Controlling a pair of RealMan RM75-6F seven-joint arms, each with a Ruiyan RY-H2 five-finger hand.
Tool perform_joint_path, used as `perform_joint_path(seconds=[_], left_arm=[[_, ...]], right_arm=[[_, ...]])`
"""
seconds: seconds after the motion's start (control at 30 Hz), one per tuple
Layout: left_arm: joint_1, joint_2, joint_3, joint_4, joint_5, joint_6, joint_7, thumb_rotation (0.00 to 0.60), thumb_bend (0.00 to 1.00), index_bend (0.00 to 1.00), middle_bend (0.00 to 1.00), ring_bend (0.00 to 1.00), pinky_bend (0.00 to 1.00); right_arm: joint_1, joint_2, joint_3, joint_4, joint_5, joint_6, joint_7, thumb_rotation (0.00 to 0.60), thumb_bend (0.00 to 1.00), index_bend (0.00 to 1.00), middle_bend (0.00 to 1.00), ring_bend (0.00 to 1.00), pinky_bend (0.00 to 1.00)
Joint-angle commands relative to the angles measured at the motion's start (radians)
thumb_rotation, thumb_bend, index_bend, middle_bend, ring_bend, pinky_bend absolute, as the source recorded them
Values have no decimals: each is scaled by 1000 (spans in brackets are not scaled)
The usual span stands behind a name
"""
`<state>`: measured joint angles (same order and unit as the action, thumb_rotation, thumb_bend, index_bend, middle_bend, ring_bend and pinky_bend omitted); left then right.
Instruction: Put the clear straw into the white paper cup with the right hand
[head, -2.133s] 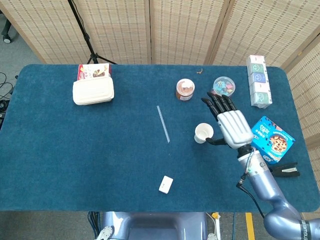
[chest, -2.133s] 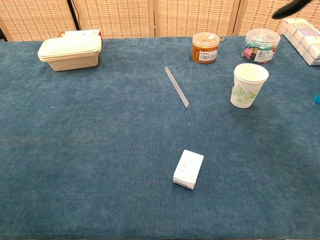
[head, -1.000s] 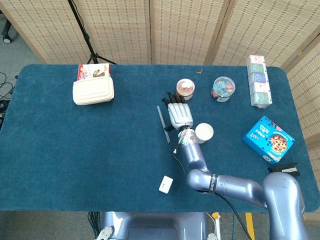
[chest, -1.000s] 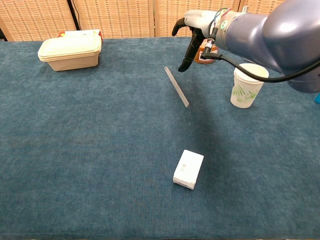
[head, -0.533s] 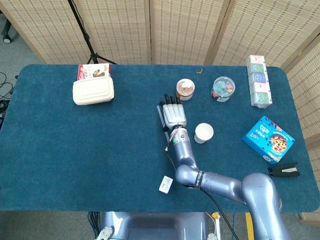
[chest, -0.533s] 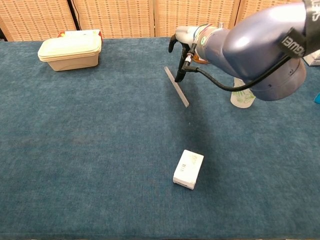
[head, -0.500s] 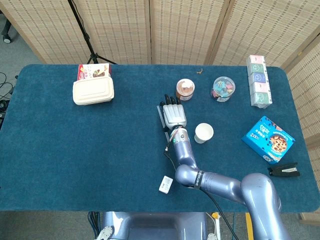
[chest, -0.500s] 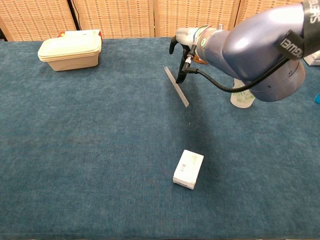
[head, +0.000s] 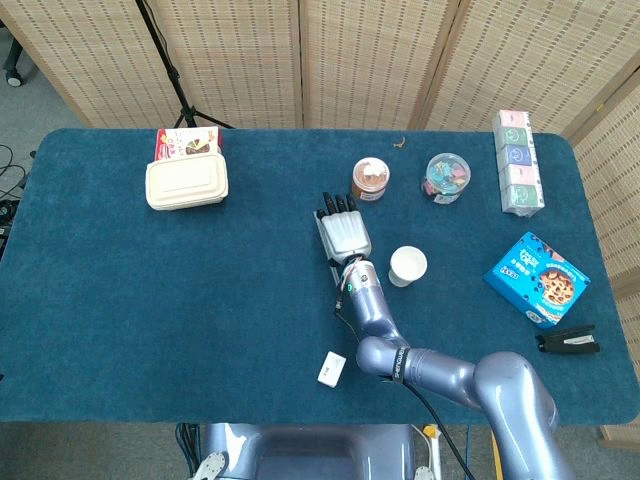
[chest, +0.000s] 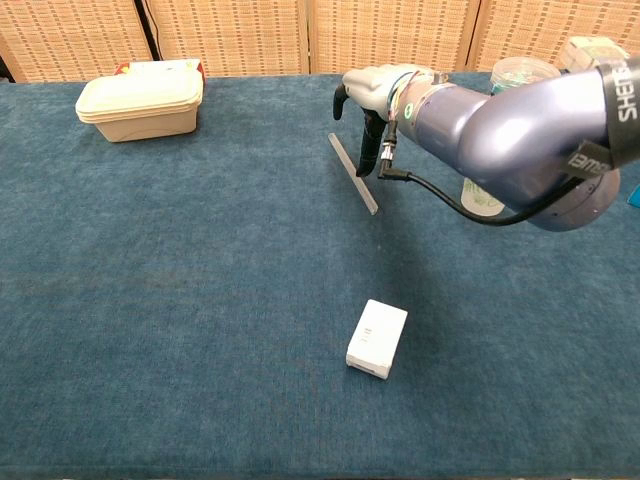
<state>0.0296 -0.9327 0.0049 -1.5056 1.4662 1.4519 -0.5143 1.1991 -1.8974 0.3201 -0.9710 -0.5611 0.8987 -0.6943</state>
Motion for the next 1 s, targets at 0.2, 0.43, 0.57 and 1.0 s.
perform_joint_path(seconds=[0.2,0.43,0.57,1.0], left_arm=[[-3,-1,1,-1,2,-5,6,600,0,0,0,0,0],[-2,-1,1,-4,1,-4,9,600,0,0,0,0,0],[-3,-2,1,-4,1,-6,11,600,0,0,0,0,0],[-1,-1,2,-2,4,-4,6,600,0,0,0,0,0]], right_arm=[[-25,-30,-22,66,-110,-12,67,600,0,238,0,0,0],[-35,-44,-34,102,-165,-21,67,600,0,259,0,0,0],[-39,-45,-28,102,-183,-25,72,600,0,248,0,0,0],[-51,-64,-15,91,-234,-31,81,600,0,233,0,0,0]])
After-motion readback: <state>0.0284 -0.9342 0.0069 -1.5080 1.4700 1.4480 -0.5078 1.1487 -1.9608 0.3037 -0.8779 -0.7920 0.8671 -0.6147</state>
